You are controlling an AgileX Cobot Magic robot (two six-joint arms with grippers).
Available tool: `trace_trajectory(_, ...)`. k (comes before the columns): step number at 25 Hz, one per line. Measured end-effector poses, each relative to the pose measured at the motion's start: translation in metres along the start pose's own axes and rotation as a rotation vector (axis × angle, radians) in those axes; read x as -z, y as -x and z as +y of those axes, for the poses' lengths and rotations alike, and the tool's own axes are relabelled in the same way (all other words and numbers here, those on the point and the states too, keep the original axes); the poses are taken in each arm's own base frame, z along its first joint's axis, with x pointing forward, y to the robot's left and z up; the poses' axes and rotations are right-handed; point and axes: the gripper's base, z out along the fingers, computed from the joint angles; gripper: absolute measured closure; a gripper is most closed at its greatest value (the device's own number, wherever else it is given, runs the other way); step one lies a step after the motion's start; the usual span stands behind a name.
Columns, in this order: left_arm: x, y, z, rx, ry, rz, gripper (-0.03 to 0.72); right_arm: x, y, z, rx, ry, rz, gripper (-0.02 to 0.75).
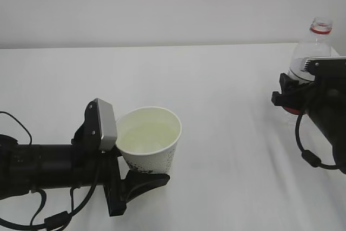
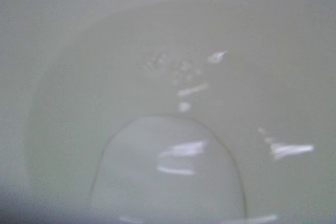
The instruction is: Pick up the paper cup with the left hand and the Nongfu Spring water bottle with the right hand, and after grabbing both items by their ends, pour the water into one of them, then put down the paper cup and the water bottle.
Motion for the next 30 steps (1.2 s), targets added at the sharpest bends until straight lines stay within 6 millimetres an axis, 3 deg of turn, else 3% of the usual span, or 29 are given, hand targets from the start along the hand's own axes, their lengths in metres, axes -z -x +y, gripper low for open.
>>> trace_trajectory(13,0.000,0.000,0.001,0.006,0.011,-0.002,0.178,-0.017,-0.006,0.006,0.012,0.025,-0.012,0.232)
trace_trajectory(30,0.000,0.000,0.002,0.011,0.020,-0.001,0.178,-0.019,-0.010,0.007,0.017,0.032,-0.018,0.227)
